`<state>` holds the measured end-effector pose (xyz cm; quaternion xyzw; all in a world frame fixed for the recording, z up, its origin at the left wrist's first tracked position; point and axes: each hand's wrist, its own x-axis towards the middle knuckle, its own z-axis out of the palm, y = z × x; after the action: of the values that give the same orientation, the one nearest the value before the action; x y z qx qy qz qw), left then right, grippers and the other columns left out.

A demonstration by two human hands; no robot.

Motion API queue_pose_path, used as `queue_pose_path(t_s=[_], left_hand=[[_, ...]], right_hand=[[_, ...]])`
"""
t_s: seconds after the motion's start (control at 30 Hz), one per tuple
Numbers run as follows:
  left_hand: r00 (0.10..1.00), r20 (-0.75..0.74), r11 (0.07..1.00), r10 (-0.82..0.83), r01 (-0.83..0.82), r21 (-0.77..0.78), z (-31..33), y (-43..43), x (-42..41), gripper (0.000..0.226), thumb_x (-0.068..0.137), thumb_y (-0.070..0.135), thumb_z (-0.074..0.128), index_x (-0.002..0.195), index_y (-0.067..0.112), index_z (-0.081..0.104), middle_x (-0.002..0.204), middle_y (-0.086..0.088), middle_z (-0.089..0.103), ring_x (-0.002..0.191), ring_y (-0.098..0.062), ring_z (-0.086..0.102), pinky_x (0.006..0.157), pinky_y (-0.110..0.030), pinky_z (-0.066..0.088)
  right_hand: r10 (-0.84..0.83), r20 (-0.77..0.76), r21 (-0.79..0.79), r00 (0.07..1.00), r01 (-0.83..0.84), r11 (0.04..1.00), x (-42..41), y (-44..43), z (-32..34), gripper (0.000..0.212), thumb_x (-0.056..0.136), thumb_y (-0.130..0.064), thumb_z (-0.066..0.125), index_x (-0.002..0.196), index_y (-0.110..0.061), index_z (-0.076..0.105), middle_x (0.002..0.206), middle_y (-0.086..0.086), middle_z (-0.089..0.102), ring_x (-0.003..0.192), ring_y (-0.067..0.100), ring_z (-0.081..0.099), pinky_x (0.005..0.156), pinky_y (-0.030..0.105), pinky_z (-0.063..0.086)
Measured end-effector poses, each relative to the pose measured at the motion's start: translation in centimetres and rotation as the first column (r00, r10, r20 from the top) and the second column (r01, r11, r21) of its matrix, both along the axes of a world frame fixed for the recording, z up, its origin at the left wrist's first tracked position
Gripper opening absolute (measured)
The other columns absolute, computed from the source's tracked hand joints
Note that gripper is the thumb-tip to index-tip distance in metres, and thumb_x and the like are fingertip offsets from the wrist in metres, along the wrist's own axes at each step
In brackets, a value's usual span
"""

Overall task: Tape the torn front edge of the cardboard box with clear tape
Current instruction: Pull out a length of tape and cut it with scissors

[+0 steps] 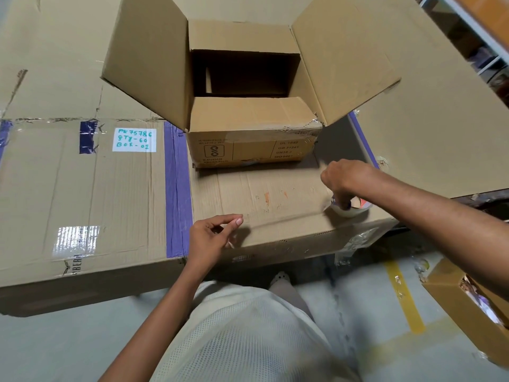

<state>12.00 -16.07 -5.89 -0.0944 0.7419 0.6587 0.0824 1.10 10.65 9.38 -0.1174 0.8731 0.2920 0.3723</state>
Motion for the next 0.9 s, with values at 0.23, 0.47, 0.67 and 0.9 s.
queue_pose_path(t_s=[0.23,0.47,0.67,0.9], left_hand=[[1.000,-0.014,1.000,0.006,-0.006,-0.026,0.2,-0.5,0.3,0.019,0.087,0.022,0.078,0.106,0.019,0.081,0.094,0.006,0.081,0.072,-0.019,0.074,0.060,-0.030,0.059],[0.991,-0.046,0.992,0.128,-0.129,-0.010,1.4,-2.1,0.2,0.020,0.089,0.020,0.077,0.107,0.013,0.080,0.096,-0.001,0.080,0.065,-0.020,0.072,0.062,-0.036,0.060],[0.962,-0.221,0.970,0.161,-0.196,-0.144,4.6,-2.9,-0.3,0.011,0.089,0.026,0.078,0.100,0.026,0.081,0.088,0.009,0.079,0.057,-0.020,0.063,0.062,-0.039,0.059],[0.826,-0.548,0.811,-0.131,-0.229,-0.538,10.1,-3.6,-1.4,0.011,0.089,0.033,0.077,0.096,0.026,0.082,0.080,0.013,0.076,0.048,-0.008,0.052,0.053,-0.027,0.050]], right_hand=[[-0.020,-0.013,-0.043,1.000,0.019,0.999,0.8,0.3,-0.6,0.044,0.083,-0.021,0.079,0.120,-0.009,0.059,0.101,0.004,0.055,0.087,0.019,0.057,0.060,0.025,0.043],[-0.036,-0.035,-0.036,0.999,0.035,0.999,0.5,0.9,-1.6,0.040,0.085,-0.023,0.078,0.119,-0.006,0.064,0.103,0.008,0.061,0.085,0.021,0.057,0.069,0.029,0.047],[-0.249,-0.152,-0.198,0.957,0.218,0.956,-1.6,3.6,-0.5,0.057,0.068,-0.053,0.088,0.100,-0.011,0.067,0.109,0.005,0.053,0.090,0.026,0.063,0.072,0.034,0.056],[-0.347,-0.510,-0.434,0.787,0.113,0.894,-1.9,2.5,-4.8,0.008,0.088,0.000,0.070,0.095,-0.001,0.072,0.074,0.012,0.062,0.076,0.032,0.065,0.068,0.040,0.057]])
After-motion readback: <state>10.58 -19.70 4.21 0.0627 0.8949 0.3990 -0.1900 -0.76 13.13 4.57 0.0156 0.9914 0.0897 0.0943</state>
